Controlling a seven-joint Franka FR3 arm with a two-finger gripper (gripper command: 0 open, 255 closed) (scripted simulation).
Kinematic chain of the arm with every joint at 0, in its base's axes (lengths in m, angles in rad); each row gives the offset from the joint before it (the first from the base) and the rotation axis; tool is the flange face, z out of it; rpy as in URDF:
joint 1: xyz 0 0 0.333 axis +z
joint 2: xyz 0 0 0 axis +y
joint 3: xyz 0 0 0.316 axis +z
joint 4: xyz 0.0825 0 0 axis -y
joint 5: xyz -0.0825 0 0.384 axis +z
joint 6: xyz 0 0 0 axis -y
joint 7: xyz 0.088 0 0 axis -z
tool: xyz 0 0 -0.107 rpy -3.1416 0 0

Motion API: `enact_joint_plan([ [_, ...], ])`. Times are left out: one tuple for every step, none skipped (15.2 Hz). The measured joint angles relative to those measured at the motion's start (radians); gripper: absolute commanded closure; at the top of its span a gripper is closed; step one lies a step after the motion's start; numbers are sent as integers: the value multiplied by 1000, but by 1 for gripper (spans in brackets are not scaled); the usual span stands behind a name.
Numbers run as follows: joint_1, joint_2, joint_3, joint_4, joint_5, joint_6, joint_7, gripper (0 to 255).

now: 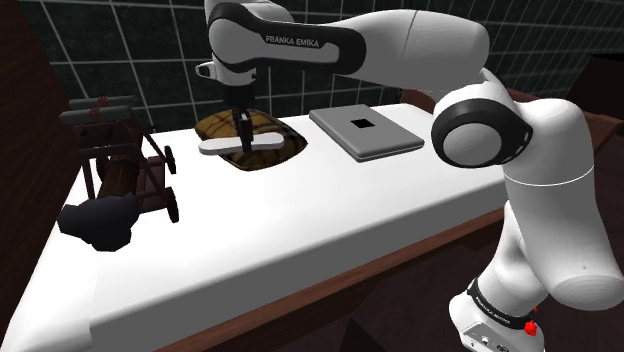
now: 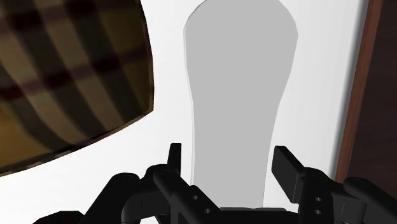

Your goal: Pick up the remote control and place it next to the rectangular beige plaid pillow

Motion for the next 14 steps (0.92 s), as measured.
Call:
enact_joint_plan([
  [2, -2, 0, -17, 0, 14, 0, 255],
  [4, -11, -1, -42, -2, 31, -1, 255],
  [6, -14, -1, -64, -2, 50, -1, 255],
  [7, -15, 0, -79, -2, 63, -1, 255],
  [9, -20, -1, -100, -3, 80, -1, 255],
  [10, -23, -1, -117, -3, 94, -2, 255],
  [13, -28, -1, -141, -4, 113, -2, 255],
  [12, -29, -1, -158, -4, 128, -5, 255],
  [14, -30, -1, -171, -4, 140, -4, 255],
  [16, -30, -1, -186, -4, 155, -3, 255],
  [16, -30, 0, -198, -4, 168, -4, 255],
  [19, -34, 0, -220, -5, 185, -3, 255],
  [21, -36, 0, -236, -5, 199, -3, 255],
  [21, -36, 0, -248, -5, 212, -3, 255],
])
